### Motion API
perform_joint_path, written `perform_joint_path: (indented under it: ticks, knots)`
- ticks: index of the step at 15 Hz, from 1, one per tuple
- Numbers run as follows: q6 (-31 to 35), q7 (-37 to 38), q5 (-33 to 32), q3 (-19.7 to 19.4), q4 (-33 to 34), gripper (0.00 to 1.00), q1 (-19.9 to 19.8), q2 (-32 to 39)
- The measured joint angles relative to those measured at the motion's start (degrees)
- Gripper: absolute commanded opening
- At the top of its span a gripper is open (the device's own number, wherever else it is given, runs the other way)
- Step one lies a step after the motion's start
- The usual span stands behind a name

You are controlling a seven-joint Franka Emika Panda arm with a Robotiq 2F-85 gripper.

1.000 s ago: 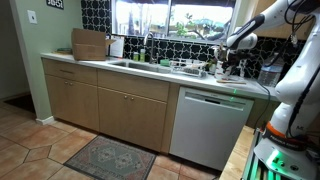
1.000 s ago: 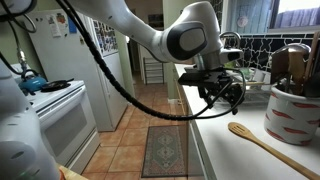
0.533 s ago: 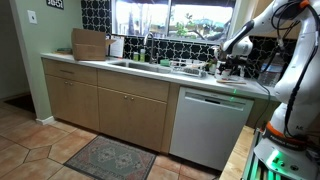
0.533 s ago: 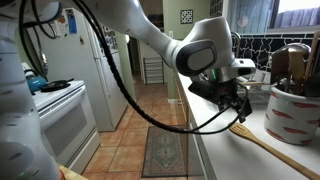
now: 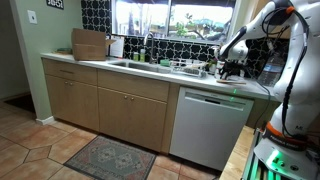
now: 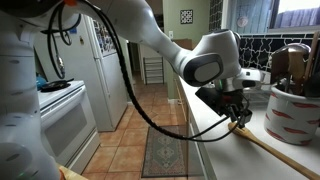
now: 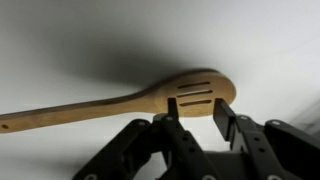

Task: Slide the wooden spoon forward, pick up the wooden spoon and put it in the utensil holder

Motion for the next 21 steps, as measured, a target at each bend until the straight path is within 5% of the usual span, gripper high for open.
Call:
perform_joint_path:
  ticks: [2, 11, 21]
  knots:
    - [0.66, 1.97, 0.02, 0.20, 0.68, 0.00, -0.04, 1.11]
    - [1.26, 9.06, -0.34, 0.38, 2.83, 0.00, 0.10, 4.63]
    - [-3.86, 7.54, -0.99, 3.76, 4.14, 0.00, 1.69, 4.54]
